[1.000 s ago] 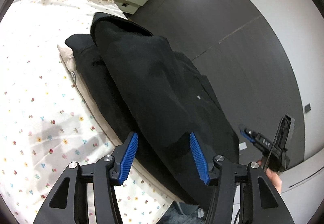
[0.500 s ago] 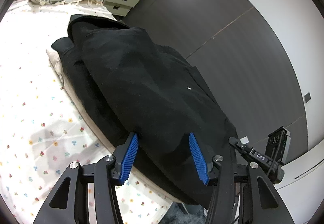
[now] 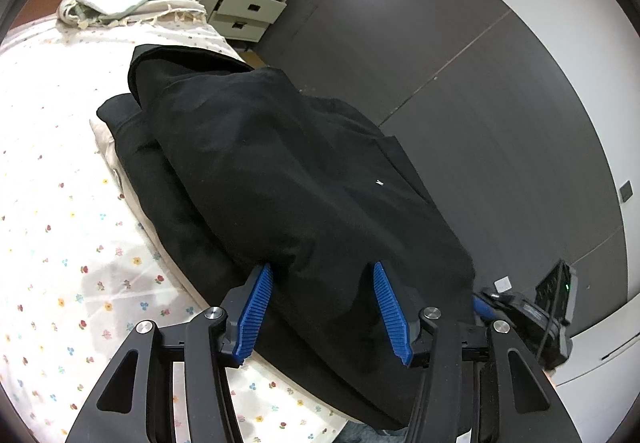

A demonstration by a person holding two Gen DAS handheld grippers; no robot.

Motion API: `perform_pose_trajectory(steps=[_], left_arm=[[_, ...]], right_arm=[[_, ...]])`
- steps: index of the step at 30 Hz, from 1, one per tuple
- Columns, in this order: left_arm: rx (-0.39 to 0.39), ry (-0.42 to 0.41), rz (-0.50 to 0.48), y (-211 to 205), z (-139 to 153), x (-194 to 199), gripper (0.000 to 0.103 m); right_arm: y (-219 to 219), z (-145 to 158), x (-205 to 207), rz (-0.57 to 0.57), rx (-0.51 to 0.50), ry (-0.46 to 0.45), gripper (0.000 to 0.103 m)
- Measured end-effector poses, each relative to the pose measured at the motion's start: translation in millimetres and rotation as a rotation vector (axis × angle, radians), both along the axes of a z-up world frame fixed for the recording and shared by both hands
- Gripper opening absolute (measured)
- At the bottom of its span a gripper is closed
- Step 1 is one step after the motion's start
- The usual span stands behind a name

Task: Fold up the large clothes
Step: 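Lower the shirt onto the folded clothes stack and open both tools, then press the shirt flat on the stack with both tools, then withdraw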

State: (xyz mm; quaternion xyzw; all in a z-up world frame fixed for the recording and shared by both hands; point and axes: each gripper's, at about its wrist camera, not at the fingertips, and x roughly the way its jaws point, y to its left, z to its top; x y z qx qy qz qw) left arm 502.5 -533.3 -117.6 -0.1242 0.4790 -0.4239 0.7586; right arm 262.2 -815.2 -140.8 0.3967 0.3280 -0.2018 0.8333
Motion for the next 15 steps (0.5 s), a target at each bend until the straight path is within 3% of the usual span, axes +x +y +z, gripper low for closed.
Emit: perform_pose_trajectory(steps=[2, 8, 10, 12, 15], left_arm=[[-0.001, 0.002, 0.001, 1, -1, 1, 0.054], [0.007, 0.0, -0.001, 7, -1, 0, 0.054], [0.007, -0.002, -0.002, 9, -1, 0, 0.054], [0.007, -0.006, -0.005, 10, -1, 0, 0.054], [0.001, 0.0, 0.002, 8, -3, 4, 0.054]], right_arm=[[6, -3, -9, -0.007, 0.008, -0.03, 0.082], [15, -27, -6, 0.048, 0.151, -0.08, 0.082], [19, -26, 0, 0.074, 0.146, -0.102, 0.071], [20, -23, 6, 0.075, 0.12, -0.086, 0.046], [15, -17, 12, 0.069, 0.12, -0.095, 0.021]])
